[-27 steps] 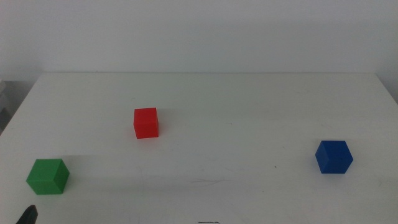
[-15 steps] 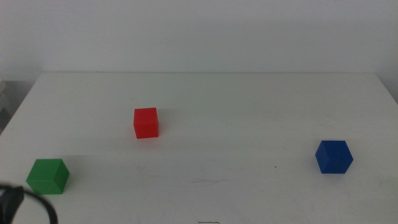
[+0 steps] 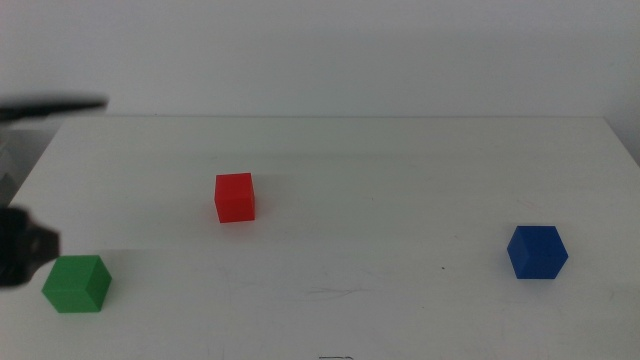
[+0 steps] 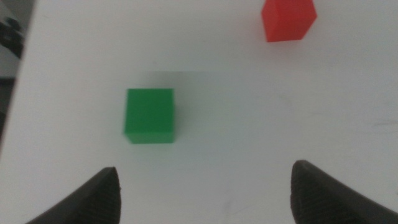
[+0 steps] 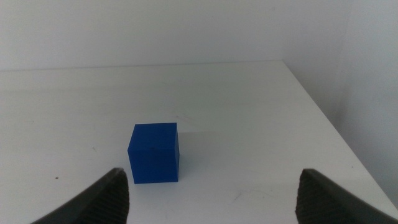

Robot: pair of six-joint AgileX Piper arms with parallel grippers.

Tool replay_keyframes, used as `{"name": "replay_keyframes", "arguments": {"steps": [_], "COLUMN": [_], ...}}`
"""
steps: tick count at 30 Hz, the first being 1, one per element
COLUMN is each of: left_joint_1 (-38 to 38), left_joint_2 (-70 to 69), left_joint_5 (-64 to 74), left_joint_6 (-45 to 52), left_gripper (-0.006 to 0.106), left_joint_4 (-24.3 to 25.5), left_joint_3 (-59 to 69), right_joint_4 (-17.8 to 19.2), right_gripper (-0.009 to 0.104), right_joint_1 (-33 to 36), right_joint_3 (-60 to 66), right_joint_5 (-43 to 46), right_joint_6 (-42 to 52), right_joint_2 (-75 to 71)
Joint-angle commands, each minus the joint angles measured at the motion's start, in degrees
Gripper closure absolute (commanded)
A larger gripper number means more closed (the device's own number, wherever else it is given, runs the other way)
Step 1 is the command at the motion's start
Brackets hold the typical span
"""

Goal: Stack red cubes first, then green, then blue cubes in a specific spot.

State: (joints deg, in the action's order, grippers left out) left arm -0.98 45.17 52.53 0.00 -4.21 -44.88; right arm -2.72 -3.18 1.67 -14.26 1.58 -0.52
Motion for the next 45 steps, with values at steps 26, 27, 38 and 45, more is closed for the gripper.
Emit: {"name": "replay_keyframes", "arguments": {"steps": [26, 27, 38, 45], "left_joint_1": [-17.9, -17.9, -17.9, -17.8], "left_joint_2": [63.3, 64.4, 71.7, 74.7], "left_joint_5": [6.7, 6.7, 5.3, 4.2], "left_joint_6": [-19.2, -19.1, -19.1, -19.1], "left_gripper": [0.007, 0.007, 0.007, 0.007], "left_joint_4": [7.2, 7.0, 6.9, 6.8], "left_joint_3": [-53.8, -54.7, -56.9, -56.9], "right_joint_4": [0.6, 0.6, 0.6, 0.6], "right_gripper": [0.001, 0.001, 0.001, 0.001], "right_joint_1": [-0.3, -0.3, -0.3, -0.3], "right_joint_3": [-1.1, -1.1, -1.1, -1.1], "right_joint_5": [4.5, 4.5, 4.5, 4.5], "right_joint_6": [0.3, 0.3, 0.3, 0.3], "right_joint_2": [-1.3, -1.3, -1.3, -1.3]}}
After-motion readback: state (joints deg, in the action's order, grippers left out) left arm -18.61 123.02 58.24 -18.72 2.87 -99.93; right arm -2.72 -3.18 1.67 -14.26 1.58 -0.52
